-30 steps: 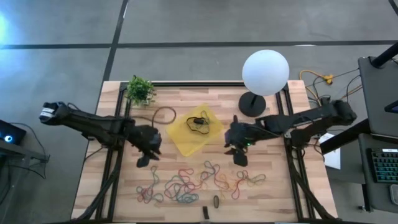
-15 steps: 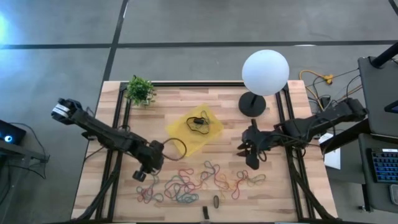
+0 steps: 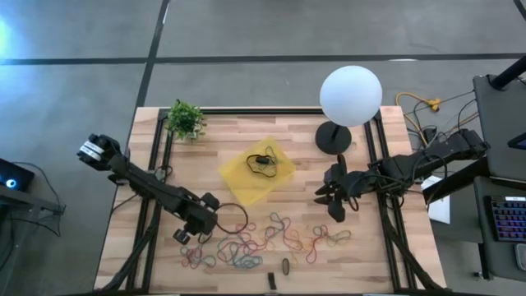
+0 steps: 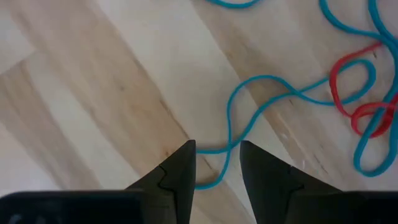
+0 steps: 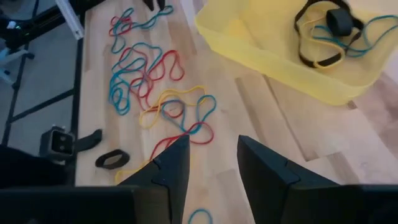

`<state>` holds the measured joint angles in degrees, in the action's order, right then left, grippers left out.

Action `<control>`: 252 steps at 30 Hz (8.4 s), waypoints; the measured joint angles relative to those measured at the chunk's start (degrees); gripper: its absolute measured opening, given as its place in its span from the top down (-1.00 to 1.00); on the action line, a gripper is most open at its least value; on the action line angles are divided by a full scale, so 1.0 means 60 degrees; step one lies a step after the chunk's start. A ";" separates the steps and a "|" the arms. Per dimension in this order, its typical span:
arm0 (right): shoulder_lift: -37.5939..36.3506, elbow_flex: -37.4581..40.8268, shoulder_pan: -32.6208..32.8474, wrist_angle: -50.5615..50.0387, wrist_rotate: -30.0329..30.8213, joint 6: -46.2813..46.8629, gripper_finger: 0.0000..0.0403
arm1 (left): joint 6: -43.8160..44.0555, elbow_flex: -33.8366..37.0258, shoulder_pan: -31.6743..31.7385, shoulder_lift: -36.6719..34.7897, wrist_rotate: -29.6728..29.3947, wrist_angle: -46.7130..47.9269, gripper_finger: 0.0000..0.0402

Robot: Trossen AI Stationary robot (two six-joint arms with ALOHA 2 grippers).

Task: Pick and place rubber bands into bin
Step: Put the blue rubber band into the yellow bin, then put the yellow rubber band into the yellow bin

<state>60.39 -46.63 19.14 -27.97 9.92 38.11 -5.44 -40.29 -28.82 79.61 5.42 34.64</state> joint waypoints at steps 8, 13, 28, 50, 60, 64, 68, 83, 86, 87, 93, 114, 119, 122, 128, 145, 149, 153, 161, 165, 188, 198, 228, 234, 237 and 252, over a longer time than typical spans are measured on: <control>0.0016 0.0000 0.0000 0.0022 0.0127 0.0097 0.42 | -0.0867 -0.0006 -0.0117 0.0424 0.0013 -0.0022 0.46; 0.0016 -0.0001 0.0000 0.0042 0.0130 0.0132 0.45 | -0.0986 -0.0063 -0.0113 0.0953 0.0082 -0.0158 0.46; 0.0020 -0.0004 0.0000 0.0062 0.0382 0.0143 0.52 | -0.0786 -0.0273 -0.0096 0.1852 0.0269 -0.0008 0.96; 0.0023 0.0006 -0.0004 0.0124 0.0890 -0.0414 0.59 | 0.1642 -0.0600 0.0405 -0.1238 -0.2608 -0.0781 1.00; 0.0023 0.0007 -0.0010 0.0284 0.1188 -0.0719 0.61 | 0.1240 -0.1108 0.1228 -0.2782 -0.5013 -0.2220 1.00; 0.0023 0.0011 -0.0011 0.0324 0.1531 -0.0820 0.61 | 0.0728 -0.1102 0.1897 -0.2909 -0.5275 -0.3160 1.00; 0.0023 0.0024 -0.0008 0.0342 0.1642 -0.0847 0.64 | 0.0493 -0.1045 0.2638 -0.2680 -0.5303 -0.3824 1.00; 0.0023 0.0098 0.0000 0.0514 0.1656 -0.0839 0.61 | 0.0003 -0.1086 0.4288 -0.0494 -0.4653 -0.4556 1.00; 0.0023 0.0098 0.0000 0.0514 0.1652 -0.0829 0.62 | 0.0094 -0.1070 0.4376 -0.0284 -0.4475 -0.4678 1.00; 0.0023 0.0098 0.0000 0.0514 0.1645 -0.0819 0.63 | 0.0096 -0.1069 0.4375 -0.0246 -0.4465 -0.4681 1.00; 0.0023 0.0114 0.0000 0.0548 0.1636 -0.0805 0.66 | 0.0104 -0.1127 0.4437 -0.0135 -0.4475 -0.4714 1.00; 0.0369 0.1198 0.0967 0.0485 -0.0928 0.0346 0.59 | 0.0359 -0.1319 0.4411 -0.1056 -0.4442 -0.4704 0.50; 0.0931 0.1598 0.2197 0.0492 -0.1178 0.1328 0.64 | 0.0359 -0.1322 0.4411 -0.1487 -0.4448 -0.4683 0.50; 0.1283 0.1593 0.2742 0.0554 -0.1058 0.1472 0.65 | 0.0355 -0.1322 0.4419 -0.1646 -0.4505 -0.4684 0.50; 0.2306 0.1317 0.3026 0.0583 -0.0183 0.1294 0.60 | 0.0351 -0.1319 0.4430 -0.1687 -0.4941 -0.4693 0.50; 0.4443 0.0988 0.2998 0.0801 -0.0405 0.0945 0.66 | 0.0348 -0.1311 0.4430 -0.1719 -0.4963 -0.4697 0.50; 0.4449 0.1011 0.2997 0.0784 -0.0395 0.1115 0.70 | 0.0344 -0.1311 0.4430 -0.1719 -0.4963 -0.4695 0.50; 0.4453 0.1054 0.2991 0.0773 -0.0359 0.1158 0.71 | 0.0344 -0.1311 0.4430 -0.1719 -0.4963 -0.4697 0.50; 0.4567 0.1151 0.2991 0.0732 -0.0291 0.1158 0.69 | 0.0344 -0.1308 0.4430 -0.1719 -0.4966 -0.4697 0.50; 0.4813 0.1151 0.2998 0.0743 -0.0191 0.1279 0.65 | 0.0346 -0.1308 0.4430 -0.1719 -0.4966 -0.4697 0.50; 0.4552 0.1101 0.2987 0.0762 0.0193 0.1478 0.96 | 0.0348 -0.1304 0.4430 -0.1719 -0.4974 -0.4695 0.50; 0.3122 0.0731 0.2991 0.0695 0.0432 0.1364 0.96 | 0.0348 -0.1304 0.4430 -0.1721 -0.4971 -0.4705 0.50; 0.0845 -0.2425 0.2680 -0.1762 0.4163 -0.1182 0.96 | 0.0355 -0.1303 0.4419 -0.1723 -0.4971 -0.5223 0.50; 0.0847 -0.3039 0.2652 -0.1789 0.4443 -0.1942 0.96 | 0.0355 -0.1303 0.4420 -0.1723 -0.4969 -0.5230 0.50; 0.0863 -0.3253 0.2582 -0.2219 0.4633 -0.1957 0.96 | 0.0355 -0.1304 0.4422 -0.1723 -0.4971 -0.5229 0.50; 0.1974 -0.3604 0.1985 -0.3404 0.4273 -0.1122 0.96 | 0.0351 -0.1300 0.4422 -0.1723 -0.4967 -0.5227 0.50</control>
<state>72.24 -68.25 31.05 -48.39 35.56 31.37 -3.33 -48.10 -2.28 69.28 -24.38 3.28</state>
